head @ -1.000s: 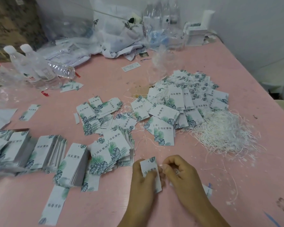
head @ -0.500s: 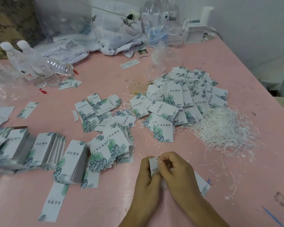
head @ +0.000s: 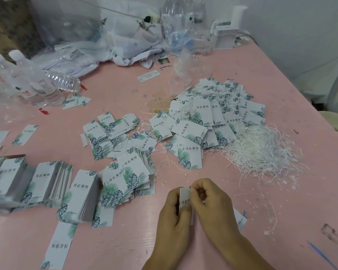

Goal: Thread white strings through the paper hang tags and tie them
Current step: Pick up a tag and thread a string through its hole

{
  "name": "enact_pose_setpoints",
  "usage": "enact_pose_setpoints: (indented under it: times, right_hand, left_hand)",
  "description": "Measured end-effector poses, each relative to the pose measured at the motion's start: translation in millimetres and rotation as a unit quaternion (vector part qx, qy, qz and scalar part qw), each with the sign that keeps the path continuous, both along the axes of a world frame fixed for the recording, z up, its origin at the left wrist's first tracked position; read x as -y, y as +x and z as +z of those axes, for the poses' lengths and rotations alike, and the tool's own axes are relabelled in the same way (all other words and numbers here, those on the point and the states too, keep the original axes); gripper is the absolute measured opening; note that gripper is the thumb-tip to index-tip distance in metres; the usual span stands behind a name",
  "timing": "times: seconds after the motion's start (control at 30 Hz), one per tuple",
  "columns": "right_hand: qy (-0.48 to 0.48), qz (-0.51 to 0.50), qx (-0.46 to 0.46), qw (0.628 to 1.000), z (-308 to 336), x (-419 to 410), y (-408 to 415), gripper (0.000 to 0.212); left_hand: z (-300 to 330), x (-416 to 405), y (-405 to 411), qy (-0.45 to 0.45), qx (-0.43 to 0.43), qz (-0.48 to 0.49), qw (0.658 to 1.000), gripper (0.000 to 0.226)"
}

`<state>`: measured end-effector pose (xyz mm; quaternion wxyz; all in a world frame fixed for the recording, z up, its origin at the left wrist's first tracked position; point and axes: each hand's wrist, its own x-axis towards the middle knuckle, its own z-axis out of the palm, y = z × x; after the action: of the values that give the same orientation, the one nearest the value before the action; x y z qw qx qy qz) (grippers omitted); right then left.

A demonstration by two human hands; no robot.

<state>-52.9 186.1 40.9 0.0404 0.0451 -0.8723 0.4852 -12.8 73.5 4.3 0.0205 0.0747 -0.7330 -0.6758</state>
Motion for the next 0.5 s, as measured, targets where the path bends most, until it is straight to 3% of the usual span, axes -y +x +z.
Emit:
enact_pose_setpoints:
  times: [0.07, 0.23, 0.37, 0.5]
  right_hand:
    - [0.009, 0.005, -0.013, 1.0, 0.8, -0.7, 0.1, 0.019]
    - [-0.03, 0.032, 0.004, 0.999, 3.1, -3.2, 2.2, 0.019]
    - [-0.037, 0.056, 0.01, 0.998, 3.7, -4.9, 7.0, 0.007]
    - [-0.045, 0.072, 0.045, 0.995, 3.3, -10.3, 7.4, 0.016]
  left_hand:
    - [0.3, 1.5, 0.1, 0.029, 0.002, 0.014, 0.999, 0.032]
    - [1.4, 7.0, -10.5, 0.234, 0.098, 0.068, 0.965, 0.036]
    - [-4.6, 8.8, -9.8, 0.259, 0.095, 0.058, 0.96, 0.038]
    - [-5.6, 9.5, -9.1, 0.258, 0.085, 0.07, 0.96, 0.04]
